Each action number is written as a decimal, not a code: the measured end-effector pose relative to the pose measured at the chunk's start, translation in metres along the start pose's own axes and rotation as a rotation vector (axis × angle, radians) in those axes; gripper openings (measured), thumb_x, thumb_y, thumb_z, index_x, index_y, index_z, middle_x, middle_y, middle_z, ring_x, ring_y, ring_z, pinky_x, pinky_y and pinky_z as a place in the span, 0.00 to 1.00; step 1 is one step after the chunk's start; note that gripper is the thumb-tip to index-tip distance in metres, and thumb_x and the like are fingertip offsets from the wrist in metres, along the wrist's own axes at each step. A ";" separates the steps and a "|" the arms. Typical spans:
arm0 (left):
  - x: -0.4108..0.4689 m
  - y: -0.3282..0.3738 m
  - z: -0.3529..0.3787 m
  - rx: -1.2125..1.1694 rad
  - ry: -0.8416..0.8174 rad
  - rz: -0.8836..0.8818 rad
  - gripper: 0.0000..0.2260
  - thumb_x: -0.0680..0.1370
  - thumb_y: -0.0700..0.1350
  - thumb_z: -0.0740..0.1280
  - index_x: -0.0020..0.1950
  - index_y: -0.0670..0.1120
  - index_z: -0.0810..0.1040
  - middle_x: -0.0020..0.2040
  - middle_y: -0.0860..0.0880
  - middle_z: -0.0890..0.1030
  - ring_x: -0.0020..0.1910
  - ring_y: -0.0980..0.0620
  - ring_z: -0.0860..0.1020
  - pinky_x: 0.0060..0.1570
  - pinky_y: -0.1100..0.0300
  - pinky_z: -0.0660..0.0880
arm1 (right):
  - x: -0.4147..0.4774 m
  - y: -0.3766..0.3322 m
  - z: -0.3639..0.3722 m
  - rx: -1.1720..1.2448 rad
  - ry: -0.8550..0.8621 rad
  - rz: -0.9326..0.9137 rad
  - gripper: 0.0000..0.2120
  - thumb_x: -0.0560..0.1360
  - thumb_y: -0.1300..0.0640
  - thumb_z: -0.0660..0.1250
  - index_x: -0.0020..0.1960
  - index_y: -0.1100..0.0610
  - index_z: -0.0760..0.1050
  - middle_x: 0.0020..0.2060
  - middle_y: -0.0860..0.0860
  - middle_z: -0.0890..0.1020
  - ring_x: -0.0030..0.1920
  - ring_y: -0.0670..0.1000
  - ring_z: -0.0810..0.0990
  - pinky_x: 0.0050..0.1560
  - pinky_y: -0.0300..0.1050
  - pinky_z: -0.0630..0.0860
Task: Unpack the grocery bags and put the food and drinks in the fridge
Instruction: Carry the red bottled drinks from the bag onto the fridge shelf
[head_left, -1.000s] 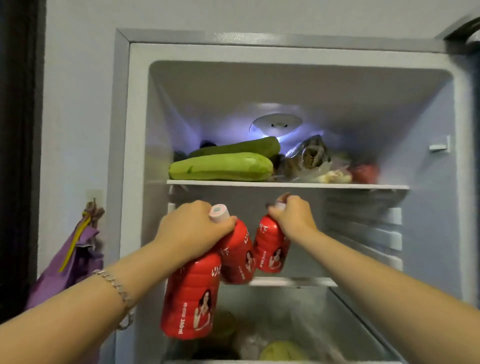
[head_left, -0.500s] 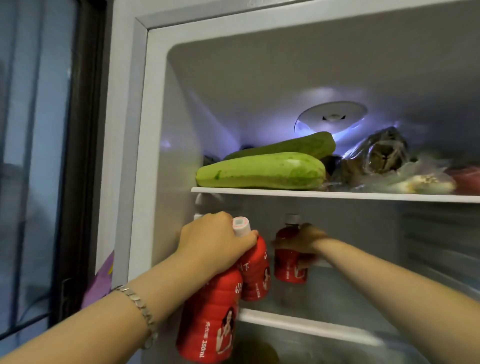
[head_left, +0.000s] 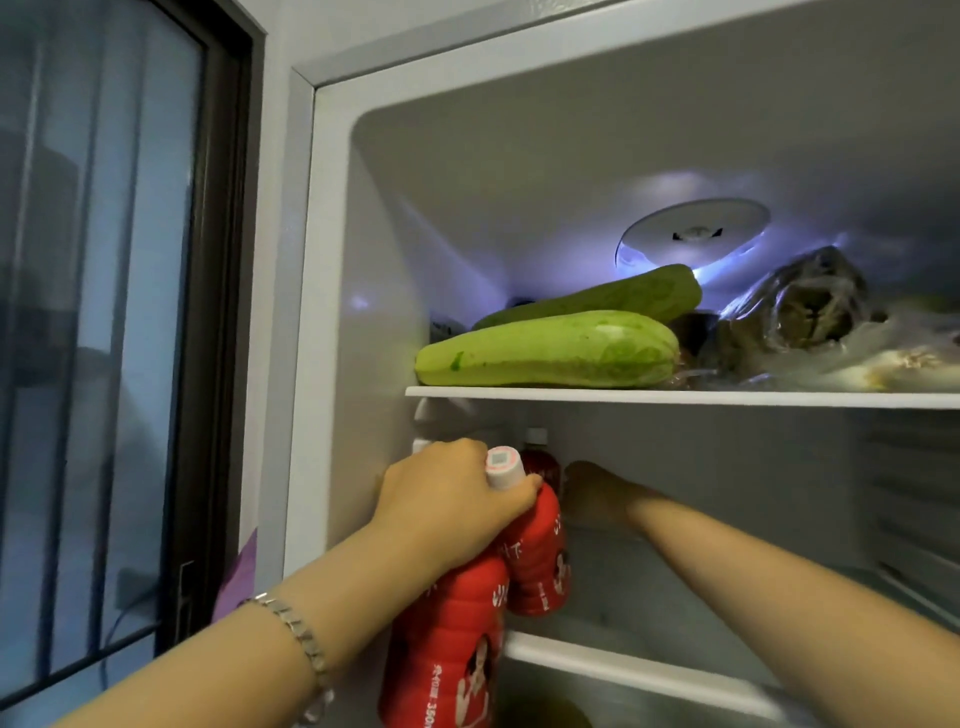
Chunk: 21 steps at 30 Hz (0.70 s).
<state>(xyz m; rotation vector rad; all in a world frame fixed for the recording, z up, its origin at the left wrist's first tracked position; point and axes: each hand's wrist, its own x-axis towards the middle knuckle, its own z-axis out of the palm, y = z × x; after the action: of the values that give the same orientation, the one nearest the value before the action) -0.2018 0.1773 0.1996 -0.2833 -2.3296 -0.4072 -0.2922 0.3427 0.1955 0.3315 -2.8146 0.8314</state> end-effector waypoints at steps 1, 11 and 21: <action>0.000 0.000 0.000 -0.003 0.000 -0.002 0.20 0.72 0.67 0.61 0.37 0.50 0.69 0.47 0.49 0.81 0.51 0.46 0.78 0.44 0.58 0.68 | -0.010 -0.001 -0.003 0.050 -0.046 -0.088 0.11 0.75 0.67 0.64 0.56 0.66 0.75 0.56 0.61 0.79 0.57 0.55 0.77 0.48 0.40 0.74; 0.000 0.026 -0.003 -0.079 -0.058 0.045 0.24 0.69 0.68 0.65 0.33 0.48 0.69 0.39 0.49 0.80 0.45 0.47 0.79 0.39 0.59 0.68 | -0.069 0.018 0.012 0.280 0.130 -0.236 0.26 0.57 0.55 0.82 0.50 0.46 0.74 0.44 0.42 0.83 0.44 0.38 0.82 0.51 0.38 0.80; 0.008 0.015 -0.007 -0.186 0.002 -0.065 0.14 0.74 0.49 0.63 0.31 0.45 0.69 0.37 0.46 0.75 0.45 0.40 0.77 0.40 0.58 0.68 | -0.012 0.037 -0.001 0.172 0.201 0.338 0.50 0.68 0.44 0.74 0.76 0.62 0.50 0.74 0.58 0.62 0.71 0.57 0.66 0.65 0.45 0.70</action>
<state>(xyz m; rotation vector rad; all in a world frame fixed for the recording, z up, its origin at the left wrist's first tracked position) -0.1980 0.1899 0.2125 -0.2959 -2.3063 -0.6577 -0.2902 0.3760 0.1746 -0.2022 -2.6516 1.1092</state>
